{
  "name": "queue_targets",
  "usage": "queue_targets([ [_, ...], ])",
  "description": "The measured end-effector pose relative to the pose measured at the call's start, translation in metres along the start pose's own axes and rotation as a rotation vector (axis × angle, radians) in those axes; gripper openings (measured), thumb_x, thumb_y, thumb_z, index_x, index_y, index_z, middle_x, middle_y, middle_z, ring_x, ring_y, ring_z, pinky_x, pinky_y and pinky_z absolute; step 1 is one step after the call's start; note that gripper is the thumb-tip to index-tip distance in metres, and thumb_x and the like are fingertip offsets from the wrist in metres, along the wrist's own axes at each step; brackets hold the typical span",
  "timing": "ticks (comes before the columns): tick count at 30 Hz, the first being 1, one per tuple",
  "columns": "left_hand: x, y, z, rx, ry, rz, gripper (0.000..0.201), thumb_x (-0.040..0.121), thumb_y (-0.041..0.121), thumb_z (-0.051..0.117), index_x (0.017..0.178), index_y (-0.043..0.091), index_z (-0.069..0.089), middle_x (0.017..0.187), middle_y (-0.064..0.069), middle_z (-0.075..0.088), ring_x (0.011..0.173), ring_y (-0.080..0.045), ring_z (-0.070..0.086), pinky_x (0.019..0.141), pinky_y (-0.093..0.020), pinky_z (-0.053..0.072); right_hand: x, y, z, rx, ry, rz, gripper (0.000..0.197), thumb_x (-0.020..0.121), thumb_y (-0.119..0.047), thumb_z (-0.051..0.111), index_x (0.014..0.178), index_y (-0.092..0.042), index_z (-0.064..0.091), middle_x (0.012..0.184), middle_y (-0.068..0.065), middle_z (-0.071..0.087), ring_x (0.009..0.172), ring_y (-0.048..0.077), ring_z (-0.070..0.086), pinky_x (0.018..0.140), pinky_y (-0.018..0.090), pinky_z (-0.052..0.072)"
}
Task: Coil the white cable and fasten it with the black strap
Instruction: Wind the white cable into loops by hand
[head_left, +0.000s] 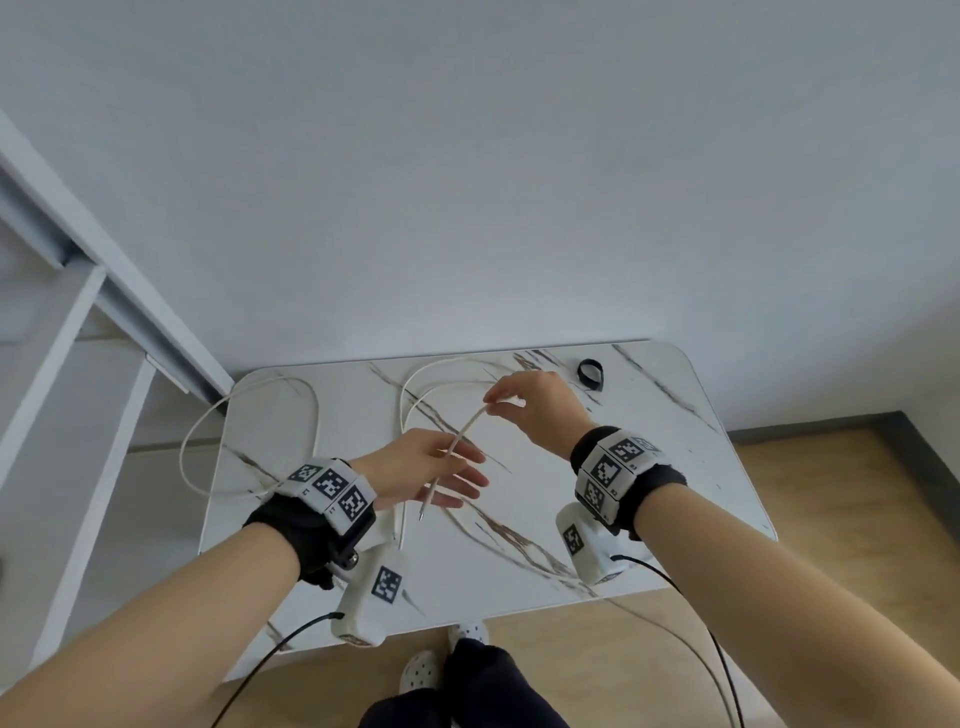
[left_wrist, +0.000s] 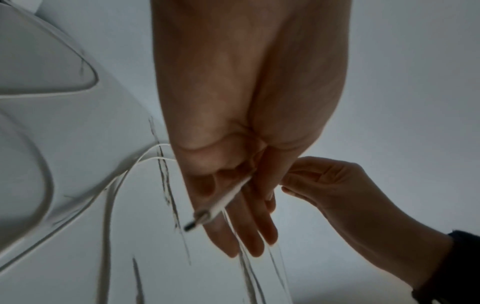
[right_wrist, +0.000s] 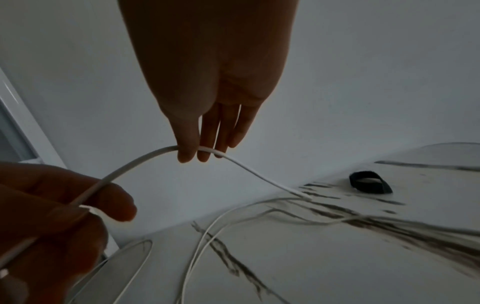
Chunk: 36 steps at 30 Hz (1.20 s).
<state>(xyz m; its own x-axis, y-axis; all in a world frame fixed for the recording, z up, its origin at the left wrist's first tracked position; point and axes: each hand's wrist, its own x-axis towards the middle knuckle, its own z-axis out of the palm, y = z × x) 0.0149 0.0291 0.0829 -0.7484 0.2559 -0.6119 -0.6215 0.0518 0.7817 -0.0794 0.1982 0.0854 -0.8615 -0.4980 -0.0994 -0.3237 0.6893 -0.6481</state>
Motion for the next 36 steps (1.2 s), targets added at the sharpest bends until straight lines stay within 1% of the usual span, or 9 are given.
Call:
queue_targets([
  [6, -0.009, 0.036, 0.007, -0.149, -0.022, 0.014, 0.031, 0.099, 0.018, 0.043, 0.117, -0.003, 0.056, 0.107, -0.018, 0.069, 0.096, -0.029, 0.068, 0.088, -0.042, 0.055, 0.019, -0.002, -0.023, 0.026, -0.035, -0.064, 0.01, 0.083, -0.021, 0.066, 0.091, -0.018, 0.073, 0.093, 0.001, 0.075, 0.079, 0.006, 0.057, 0.083, 0.029, 0.05],
  [14, -0.011, 0.077, 0.015, -0.162, -0.172, 0.088, 0.03, 0.096, 0.005, 0.045, 0.124, -0.006, 0.05, 0.116, -0.016, 0.067, 0.106, -0.029, 0.065, 0.092, -0.043, 0.053, 0.045, -0.003, -0.034, 0.23, -0.055, -0.092, 0.013, 0.082, -0.023, 0.069, 0.091, -0.015, 0.075, 0.09, 0.003, 0.076, 0.086, 0.013, 0.07, 0.085, 0.027, 0.054],
  [18, -0.015, 0.092, 0.012, -0.238, -0.24, 0.18, 0.031, 0.095, 0.0, 0.044, 0.125, -0.006, 0.048, 0.116, -0.014, 0.068, 0.109, -0.029, 0.064, 0.091, -0.042, 0.053, 0.048, -0.002, -0.032, 0.273, -0.075, -0.086, 0.012, 0.084, -0.022, 0.064, 0.078, -0.017, 0.074, 0.071, 0.001, 0.072, 0.063, 0.007, 0.06, 0.066, 0.023, 0.048],
  [22, -0.02, 0.104, 0.006, -0.256, -0.3, 0.25, 0.031, 0.091, -0.007, 0.043, 0.12, -0.003, 0.054, 0.121, -0.016, 0.065, 0.113, -0.03, 0.062, 0.092, -0.044, 0.052, 0.045, -0.002, -0.029, 0.224, -0.096, -0.077, 0.047, 0.082, -0.005, 0.051, 0.042, -0.029, 0.055, 0.037, -0.012, 0.046, 0.044, 0.006, 0.033, 0.045, 0.016, 0.03],
  [24, -0.02, 0.109, 0.002, -0.288, -0.299, 0.278, 0.031, 0.091, -0.007, 0.044, 0.119, -0.001, 0.055, 0.123, -0.016, 0.063, 0.113, -0.03, 0.061, 0.092, -0.043, 0.052, 0.047, -0.003, -0.025, 0.186, -0.085, -0.049, 0.049, 0.084, -0.003, 0.049, 0.041, -0.026, 0.046, 0.041, -0.011, 0.041, 0.045, 0.008, 0.032, 0.043, 0.014, 0.028],
  [26, -0.021, 0.112, -0.002, -0.368, -0.28, 0.309, 0.031, 0.09, -0.007, 0.044, 0.118, -0.001, 0.055, 0.122, -0.015, 0.064, 0.11, -0.029, 0.063, 0.09, -0.043, 0.053, 0.046, -0.002, -0.02, 0.174, -0.078, -0.03, 0.039, 0.086, -0.01, 0.055, 0.05, -0.025, 0.051, 0.05, -0.009, 0.046, 0.048, 0.01, 0.037, 0.041, 0.012, 0.032],
  [29, -0.024, 0.116, -0.005, -0.486, -0.214, 0.387, 0.032, 0.087, -0.007, 0.045, 0.116, -0.001, 0.057, 0.118, -0.013, 0.067, 0.105, -0.029, 0.066, 0.086, -0.042, 0.055, 0.043, -0.001, -0.011, 0.247, -0.112, -0.04, 0.012, 0.086, -0.01, 0.062, 0.088, -0.013, 0.073, 0.069, -0.003, 0.066, 0.06, 0.008, 0.056, 0.059, 0.004, 0.041],
  [32, -0.026, 0.122, -0.012, -0.535, -0.089, 0.468, 0.031, 0.087, -0.003, 0.044, 0.113, 0.003, 0.059, 0.11, -0.009, 0.071, 0.099, -0.026, 0.069, 0.083, -0.04, 0.057, 0.041, 0.011, 0.002, 0.251, -0.167, 0.012, 0.023, 0.086, -0.003, 0.059, 0.105, -0.011, 0.07, 0.094, 0.006, 0.074, 0.09, 0.018, 0.069, 0.09, 0.028, 0.053],
  [36, -0.026, 0.128, -0.028, -0.562, 0.033, 0.524, 0.031, 0.094, 0.0, 0.04, 0.117, 0.01, 0.059, 0.108, -0.007, 0.071, 0.097, -0.024, 0.069, 0.083, -0.039, 0.057, 0.034, 0.025, 0.006, 0.192, -0.209, 0.084, 0.024, 0.089, 0.0, 0.051, 0.106, -0.009, 0.065, 0.098, 0.01, 0.074, 0.097, 0.024, 0.067, 0.088, 0.033, 0.054],
])
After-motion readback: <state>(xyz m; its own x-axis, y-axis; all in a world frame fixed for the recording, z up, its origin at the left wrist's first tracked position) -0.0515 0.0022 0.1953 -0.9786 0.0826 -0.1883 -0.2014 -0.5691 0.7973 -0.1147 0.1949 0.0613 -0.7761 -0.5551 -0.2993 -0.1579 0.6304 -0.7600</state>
